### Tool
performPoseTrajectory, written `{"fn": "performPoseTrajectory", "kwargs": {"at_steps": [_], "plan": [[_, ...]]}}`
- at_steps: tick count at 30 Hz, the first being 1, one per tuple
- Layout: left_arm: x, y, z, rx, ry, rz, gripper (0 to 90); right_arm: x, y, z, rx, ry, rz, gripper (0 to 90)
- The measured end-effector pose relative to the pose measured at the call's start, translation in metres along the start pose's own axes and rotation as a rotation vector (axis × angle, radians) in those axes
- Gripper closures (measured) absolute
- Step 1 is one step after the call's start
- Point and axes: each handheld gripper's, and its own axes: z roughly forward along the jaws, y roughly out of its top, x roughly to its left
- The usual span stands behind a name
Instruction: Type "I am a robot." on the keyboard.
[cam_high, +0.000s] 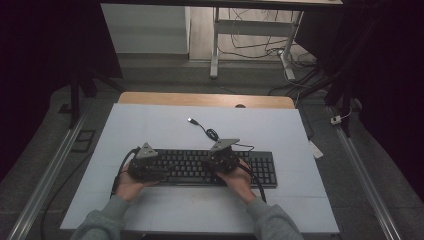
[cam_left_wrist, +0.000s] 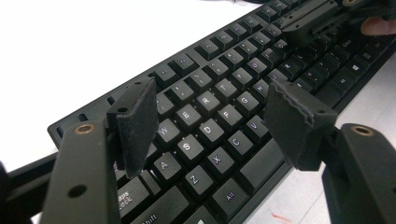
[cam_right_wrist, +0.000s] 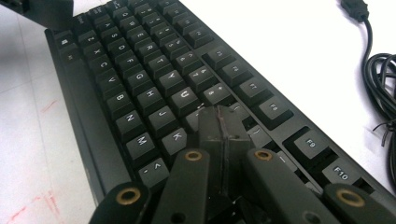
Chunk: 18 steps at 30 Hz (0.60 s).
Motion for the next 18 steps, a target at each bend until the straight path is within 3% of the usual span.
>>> {"fn": "performPoseTrajectory", "kwargs": {"at_steps": [9,15,18], "plan": [[-0.0006,-0.0001,0.0004,0.003,0.003,0.003,34.8,-0.0032,-0.0008,0.0046,-0.007,-0.005,0.007,89.6],[-0.0006,-0.0003,0.0003,0.005,0.007,0.004,34.6,-0.0019,-0.0015,0.0073,0.009,-0.015,-0.001,90.0],[-0.0008,-0.0003,-0.0005,0.001,0.010,0.002,34.5,-0.0002,0.0004,0.0037,-0.008,-0.019,-0.015,90.0]]}}
